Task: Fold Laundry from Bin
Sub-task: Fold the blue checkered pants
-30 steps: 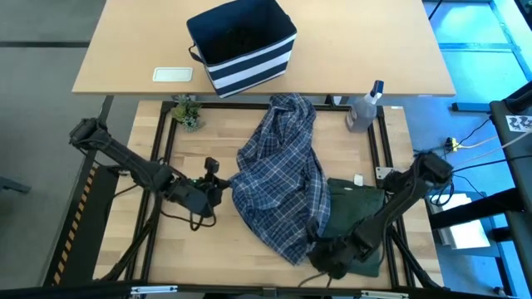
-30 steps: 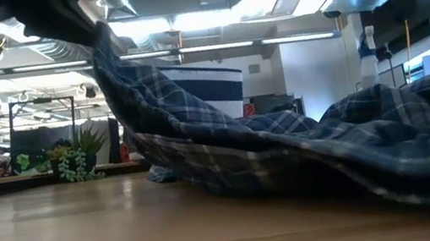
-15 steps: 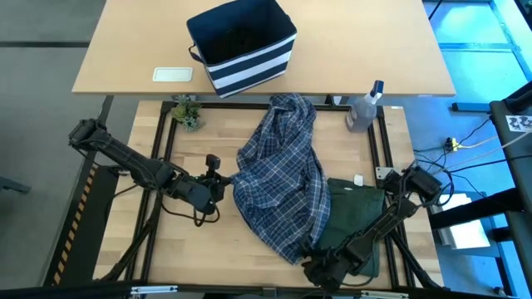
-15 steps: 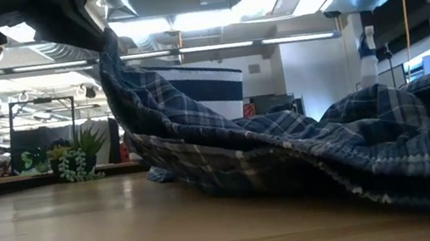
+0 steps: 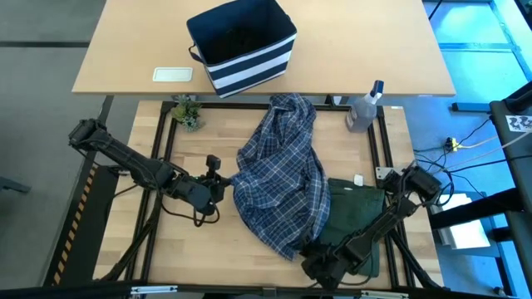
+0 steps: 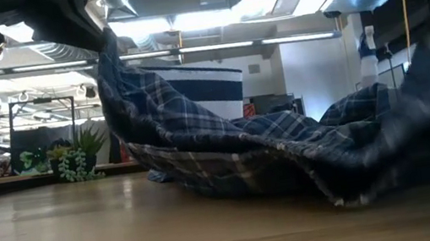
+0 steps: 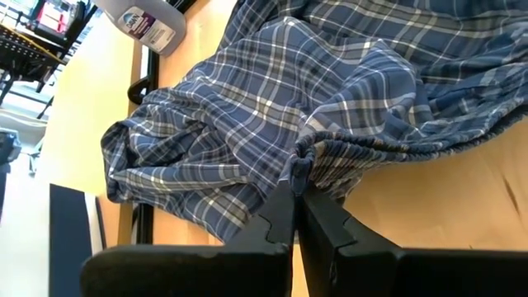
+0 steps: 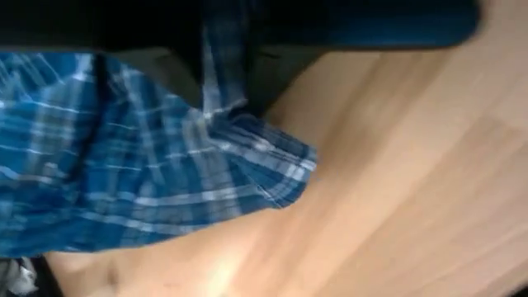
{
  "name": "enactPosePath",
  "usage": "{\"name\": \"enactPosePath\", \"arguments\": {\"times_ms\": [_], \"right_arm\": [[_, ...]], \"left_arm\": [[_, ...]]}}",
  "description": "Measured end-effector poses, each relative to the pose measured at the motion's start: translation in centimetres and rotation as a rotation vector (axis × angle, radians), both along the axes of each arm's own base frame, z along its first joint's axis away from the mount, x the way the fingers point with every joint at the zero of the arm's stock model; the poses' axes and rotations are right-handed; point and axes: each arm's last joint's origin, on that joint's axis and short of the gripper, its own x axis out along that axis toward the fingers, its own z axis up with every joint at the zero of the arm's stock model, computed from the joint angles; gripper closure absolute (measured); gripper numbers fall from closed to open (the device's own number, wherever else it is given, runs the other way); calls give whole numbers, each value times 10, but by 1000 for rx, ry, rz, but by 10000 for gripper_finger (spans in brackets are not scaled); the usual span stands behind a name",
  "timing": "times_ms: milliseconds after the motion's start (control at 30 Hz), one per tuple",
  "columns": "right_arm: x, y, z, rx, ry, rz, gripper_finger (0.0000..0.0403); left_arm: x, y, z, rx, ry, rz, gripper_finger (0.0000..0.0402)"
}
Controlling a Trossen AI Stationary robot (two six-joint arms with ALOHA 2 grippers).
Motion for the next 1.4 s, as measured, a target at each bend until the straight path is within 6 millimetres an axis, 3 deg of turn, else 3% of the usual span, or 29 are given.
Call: {"name": "enactPosePath", "arguments": {"times_ms": [100, 267, 533, 867, 1400], "right_arm": [[3, -8, 12, 22, -21, -30, 392], [7, -23, 45, 17, -147, -115, 393], [33, -70, 87, 62, -270, -206, 400], [73, -105, 110, 171, -424, -77, 401], [93, -134, 118, 313, -485, 32, 401]], "left_arm": [[0, 0, 0, -2, 1, -3, 401], [-1, -7, 1, 28, 1, -61, 401], [4, -31, 18, 122, -148, -269, 401], [11, -41, 21, 180, -190, -398, 401], [30, -52, 16, 219, -263, -502, 401]]}}
